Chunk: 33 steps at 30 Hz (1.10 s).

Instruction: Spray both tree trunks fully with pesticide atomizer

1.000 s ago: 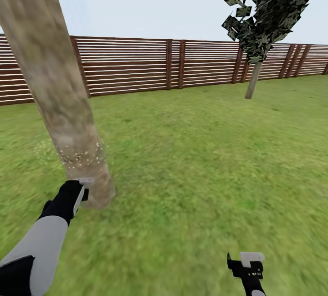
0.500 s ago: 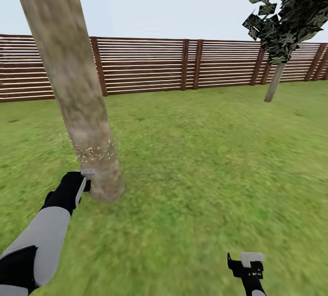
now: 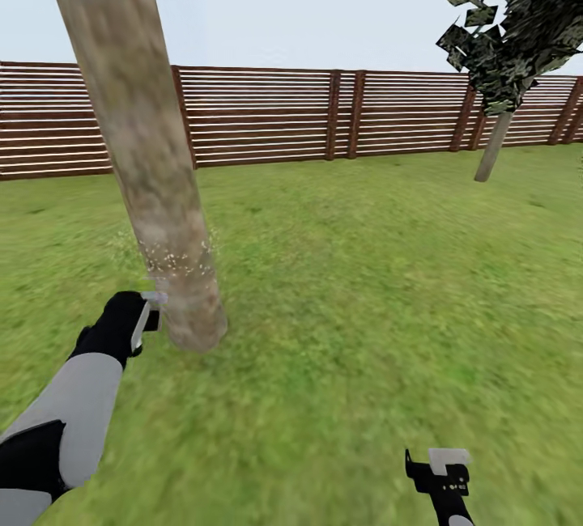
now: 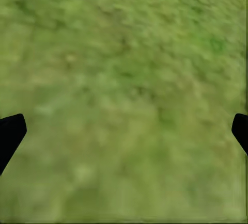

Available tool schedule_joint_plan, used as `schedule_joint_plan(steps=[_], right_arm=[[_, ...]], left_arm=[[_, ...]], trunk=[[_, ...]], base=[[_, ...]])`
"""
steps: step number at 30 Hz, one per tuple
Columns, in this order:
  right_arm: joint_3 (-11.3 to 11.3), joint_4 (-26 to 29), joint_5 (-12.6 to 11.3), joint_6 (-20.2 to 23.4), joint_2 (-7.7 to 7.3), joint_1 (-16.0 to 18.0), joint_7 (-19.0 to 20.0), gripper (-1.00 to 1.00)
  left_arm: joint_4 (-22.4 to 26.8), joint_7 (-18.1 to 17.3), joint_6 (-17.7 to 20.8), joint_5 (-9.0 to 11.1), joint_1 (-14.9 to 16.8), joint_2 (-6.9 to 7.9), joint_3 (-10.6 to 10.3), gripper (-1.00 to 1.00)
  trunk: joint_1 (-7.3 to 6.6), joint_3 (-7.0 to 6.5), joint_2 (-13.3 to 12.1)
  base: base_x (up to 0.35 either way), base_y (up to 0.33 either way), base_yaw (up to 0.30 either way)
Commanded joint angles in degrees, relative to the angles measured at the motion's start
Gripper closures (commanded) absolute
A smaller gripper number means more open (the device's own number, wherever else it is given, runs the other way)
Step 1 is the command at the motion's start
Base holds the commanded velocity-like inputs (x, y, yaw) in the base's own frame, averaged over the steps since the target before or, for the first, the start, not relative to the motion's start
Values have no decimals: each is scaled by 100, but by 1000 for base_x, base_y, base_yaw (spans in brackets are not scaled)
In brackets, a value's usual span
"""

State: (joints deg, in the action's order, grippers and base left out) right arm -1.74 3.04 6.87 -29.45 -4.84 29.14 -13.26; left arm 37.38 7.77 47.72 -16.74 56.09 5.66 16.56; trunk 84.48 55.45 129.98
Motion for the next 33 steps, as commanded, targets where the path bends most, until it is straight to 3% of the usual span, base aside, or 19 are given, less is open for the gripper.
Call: schedule_joint_plan(steps=[1,4,7,8,9,11,13,14,16,18,19,23,29,33], right_arm=[[-17,-6,60,-8,0,4,-36,-100],[-13,-2,66,-8,5,4,-17,-100],[21,16,90,1,16,4,22,-100],[122,31,167,5,19,4,105,-100],[387,54,363,10,23,5,303,-100],[858,206,738,19,26,11,847,-100],[1009,623,865,155,23,12,1712,-100],[1036,913,894,360,10,12,2246,-100],[1062,1506,933,787,-14,12,3109,-100],[1069,1920,955,965,-32,8,3707,-100],[1070,2033,1015,996,-37,8,4020,-100],[1079,2092,1118,991,94,86,4137,-100],[1011,1966,951,984,229,92,3943,-100],[1140,1978,1082,985,244,92,3909,-100]], left_arm=[[16,7,-103,16,-395,-3,-14,100],[-42,-354,-918,2,-1136,-4,-37,100],[-47,-1346,-1734,-54,-1851,78,-155,100],[-54,-1696,-2117,-60,-2032,170,-261,100],[-86,-2167,-2543,-63,-2202,278,-503,100],[-313,-3124,-3243,-73,-2396,482,-1094,100],[-574,-3851,-3786,-130,-2451,638,-1598,100],[-653,-4158,-3995,-280,-2458,685,-1861,100],[-717,-4677,-4253,-700,-2464,714,-2158,100],[-731,-5071,-4344,-1064,-2464,709,-2243,100],[-732,-5223,-4364,-1206,-2453,694,-2261,100],[-702,-5233,-4434,-1335,-2542,562,-2332,100],[-745,-5315,-4615,-1267,-2503,672,-2177,100],[-739,-5437,-4745,-1293,-2465,622,-2259,100]], trunk=[[-5,4,3],[-5,4,3],[-5,4,3],[-5,4,3],[-5,4,3],[-5,4,3],[-5,4,3],[-5,4,3],[-5,4,3],[-5,4,3],[-5,4,3],[-5,4,3],[-5,4,3],[-5,4,3]], base=[[-343,0,0],[-329,0,0],[-96,0,0],[-22,0,0],[-11,0,0],[-4,0,0],[-1,0,0],[0,0,0],[0,0,0],[0,0,0],[0,0,0],[0,0,0],[0,0,0],[0,0,0]])
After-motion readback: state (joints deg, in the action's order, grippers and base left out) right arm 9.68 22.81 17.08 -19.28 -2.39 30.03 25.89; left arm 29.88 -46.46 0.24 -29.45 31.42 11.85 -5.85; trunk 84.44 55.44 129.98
